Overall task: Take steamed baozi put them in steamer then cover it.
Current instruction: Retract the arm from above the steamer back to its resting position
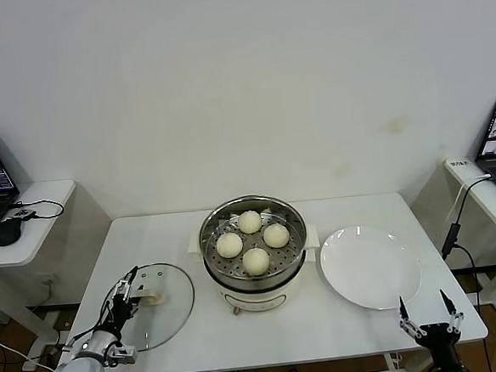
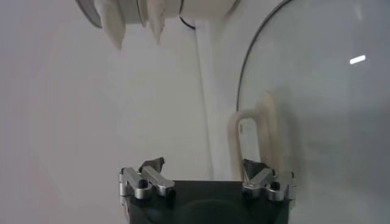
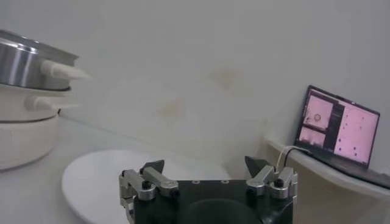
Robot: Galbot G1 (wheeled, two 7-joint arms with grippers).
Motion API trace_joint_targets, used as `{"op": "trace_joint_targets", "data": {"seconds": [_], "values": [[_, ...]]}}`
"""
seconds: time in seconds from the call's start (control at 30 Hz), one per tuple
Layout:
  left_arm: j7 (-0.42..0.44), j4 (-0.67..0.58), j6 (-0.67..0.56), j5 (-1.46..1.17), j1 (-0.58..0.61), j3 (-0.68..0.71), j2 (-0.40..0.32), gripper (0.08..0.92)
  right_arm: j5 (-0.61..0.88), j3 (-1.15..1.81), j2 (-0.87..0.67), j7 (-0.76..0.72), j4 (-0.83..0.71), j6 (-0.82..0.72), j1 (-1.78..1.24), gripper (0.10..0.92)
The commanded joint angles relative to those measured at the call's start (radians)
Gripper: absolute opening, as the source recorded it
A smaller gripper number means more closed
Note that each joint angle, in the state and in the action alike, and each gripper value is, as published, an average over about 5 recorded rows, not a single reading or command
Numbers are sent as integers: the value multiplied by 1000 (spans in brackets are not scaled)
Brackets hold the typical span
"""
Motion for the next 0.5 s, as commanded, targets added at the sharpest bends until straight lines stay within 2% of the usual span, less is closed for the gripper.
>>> {"op": "trace_joint_targets", "data": {"seconds": [0.03,0.33,0.5], "values": [[-15,62,-21,-39,-25,3,1,714,-4,-12,2,-2,-4,-8,-1,823],[-34,94,-39,-56,-33,6,-8,455,-10,-21,1,-3,-11,-8,3,823],[-50,60,-48,-76,-17,2,-6,316,-13,-29,0,-4,-15,-6,4,823]]}}
